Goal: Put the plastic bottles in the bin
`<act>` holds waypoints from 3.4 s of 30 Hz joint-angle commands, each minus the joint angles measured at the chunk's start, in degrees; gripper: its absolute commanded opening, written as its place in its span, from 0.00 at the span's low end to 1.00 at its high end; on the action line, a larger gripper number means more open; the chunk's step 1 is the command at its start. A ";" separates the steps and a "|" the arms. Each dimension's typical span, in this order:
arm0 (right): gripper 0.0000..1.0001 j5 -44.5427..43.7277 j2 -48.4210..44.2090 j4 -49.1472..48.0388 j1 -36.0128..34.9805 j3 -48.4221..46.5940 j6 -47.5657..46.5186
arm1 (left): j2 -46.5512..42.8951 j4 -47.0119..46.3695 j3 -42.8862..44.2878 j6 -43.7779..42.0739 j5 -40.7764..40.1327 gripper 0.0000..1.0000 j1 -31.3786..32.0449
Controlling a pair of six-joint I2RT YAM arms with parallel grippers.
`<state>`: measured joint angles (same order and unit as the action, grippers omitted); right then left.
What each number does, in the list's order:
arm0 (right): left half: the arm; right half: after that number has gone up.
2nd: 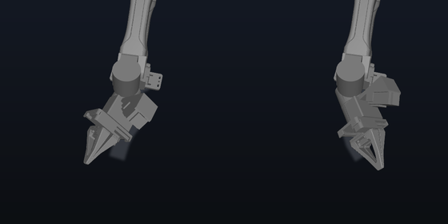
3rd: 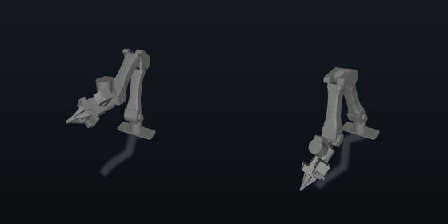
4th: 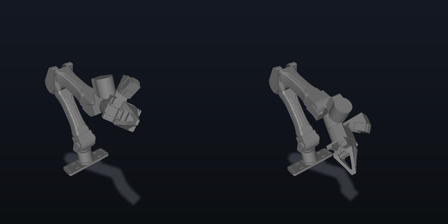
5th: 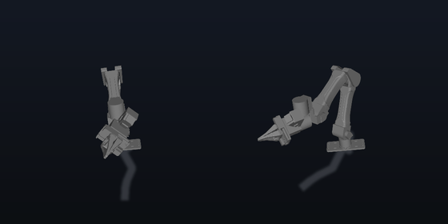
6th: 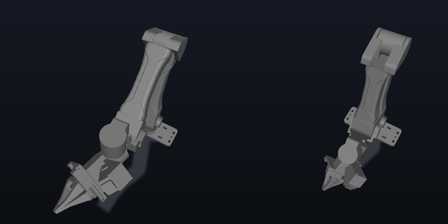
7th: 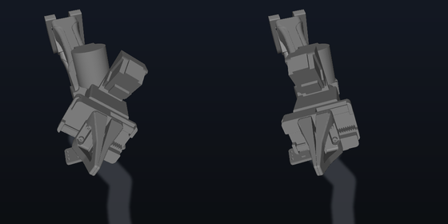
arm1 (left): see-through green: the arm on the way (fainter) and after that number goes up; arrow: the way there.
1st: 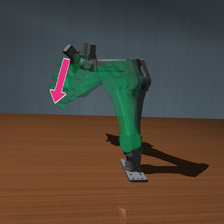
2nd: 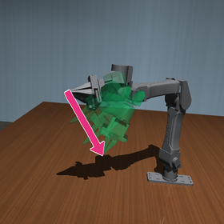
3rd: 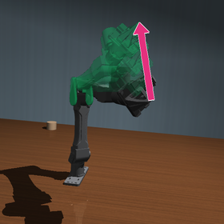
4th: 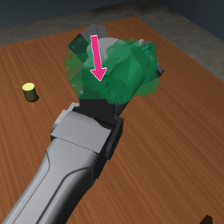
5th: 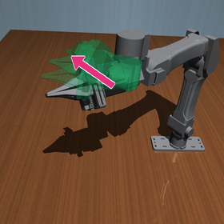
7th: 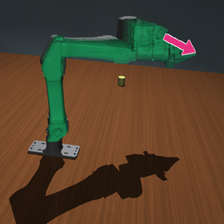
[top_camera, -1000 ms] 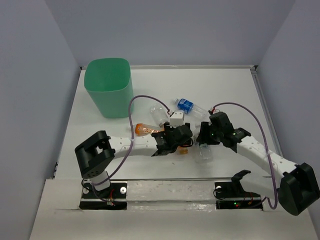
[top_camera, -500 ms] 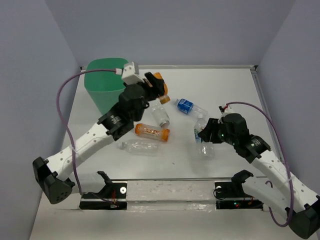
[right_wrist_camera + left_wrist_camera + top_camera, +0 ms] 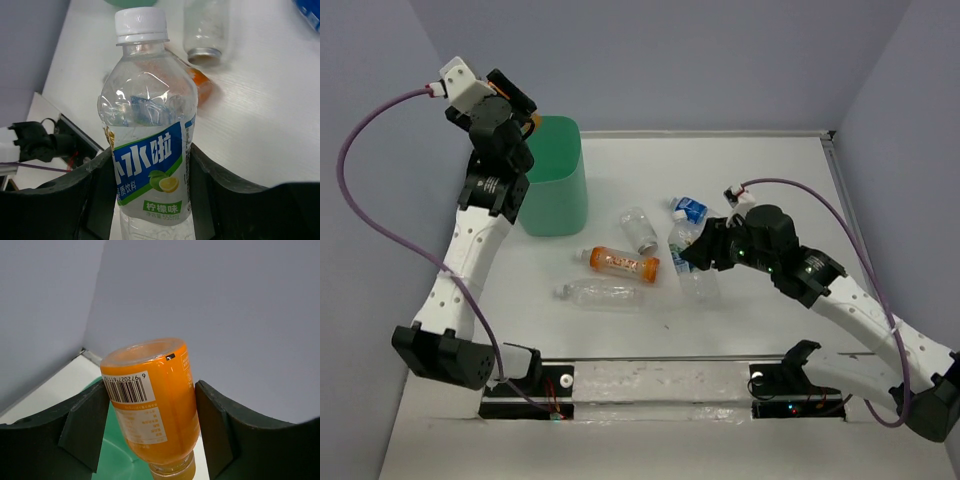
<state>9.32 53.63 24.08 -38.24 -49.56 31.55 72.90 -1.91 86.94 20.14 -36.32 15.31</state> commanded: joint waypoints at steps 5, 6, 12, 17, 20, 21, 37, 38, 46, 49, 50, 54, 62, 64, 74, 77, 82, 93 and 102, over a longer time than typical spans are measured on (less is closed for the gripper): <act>0.28 -2.47 12.98 -12.03 -5.53 -19.94 -2.63 | 3.74 -4.68 -5.63 -4.76 -1.74 0.94 -1.78; 0.28 -2.38 14.82 -13.17 -5.53 -22.22 -3.33 | 3.65 -3.81 -5.55 -4.50 -1.48 0.99 -1.86; 0.27 -2.11 30.11 -18.97 -6.76 -41.21 -5.09 | -6.00 4.19 -8.35 1.29 8.86 0.99 -1.86; 0.27 -0.01 43.29 -23.37 -6.76 -56.67 -5.36 | -22.00 9.28 -19.60 6.22 19.61 0.99 -1.86; 0.27 0.87 53.49 -26.27 -7.28 -69.50 -6.32 | -28.92 15.50 -25.73 8.24 21.73 0.99 -1.86; 0.27 1.13 56.21 -26.62 -7.29 -76.49 -6.41 | -30.61 17.19 -27.33 9.12 21.81 0.99 -1.95; 0.56 -2.73 88.31 -41.30 -12.47 -103.63 -18.18 | -44.08 34.62 -49.40 25.56 44.83 0.99 -0.63; 0.74 -2.82 87.97 -41.91 -13.08 -101.72 -19.67 | -43.99 33.74 -50.54 25.47 45.10 0.99 -0.63; 0.92 -2.29 72.52 -42.18 -13.09 -81.96 -22.41 | -37.93 24.25 -51.25 23.98 44.94 0.99 1.82; 0.87 -2.73 60.84 -43.32 -12.57 -65.05 -21.80 | -31.19 18.19 -49.94 26.00 38.73 0.99 8.99; 0.86 -2.73 57.50 -43.41 -12.56 -60.26 -21.27 | -29.15 17.39 -48.11 26.35 37.04 0.99 11.64; 0.79 -3.60 36.53 -41.75 -8.09 -36.14 -16.89 | -18.17 14.57 -42.22 27.06 25.78 0.99 21.59; 0.85 4.37 16.42 -23.86 14.91 -9.16 -14.31 | 5.28 12.10 -27.20 22.23 16.72 0.99 23.80; 0.89 5.17 16.77 -18.39 17.22 -8.89 -17.47 | 9.25 13.59 -23.59 22.13 17.07 0.99 23.71; 1.00 10.53 29.06 -1.32 22.42 -20.72 -34.88 | 27.01 18.78 -12.06 21.69 19.53 0.99 22.04; 1.00 10.45 35.48 2.90 22.42 -25.31 -38.84 | 29.04 19.32 -11.00 21.34 19.53 0.99 21.78; 1.00 10.18 46.02 10.02 22.42 -33.22 -43.23 | 32.47 19.49 -9.50 20.47 19.88 0.99 21.25; 0.97 9.13 61.40 13.37 21.19 -45.27 -46.58 | 37.66 15.19 -8.62 19.85 21.46 0.91 19.67; 0.64 11.94 65.91 8.45 21.19 -48.18 -42.10 | 32.14 11.41 -9.59 17.31 23.91 0.65 19.32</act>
<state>18.72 119.85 35.55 -16.60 -95.22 -12.75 111.02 12.82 76.31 39.94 -13.76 34.76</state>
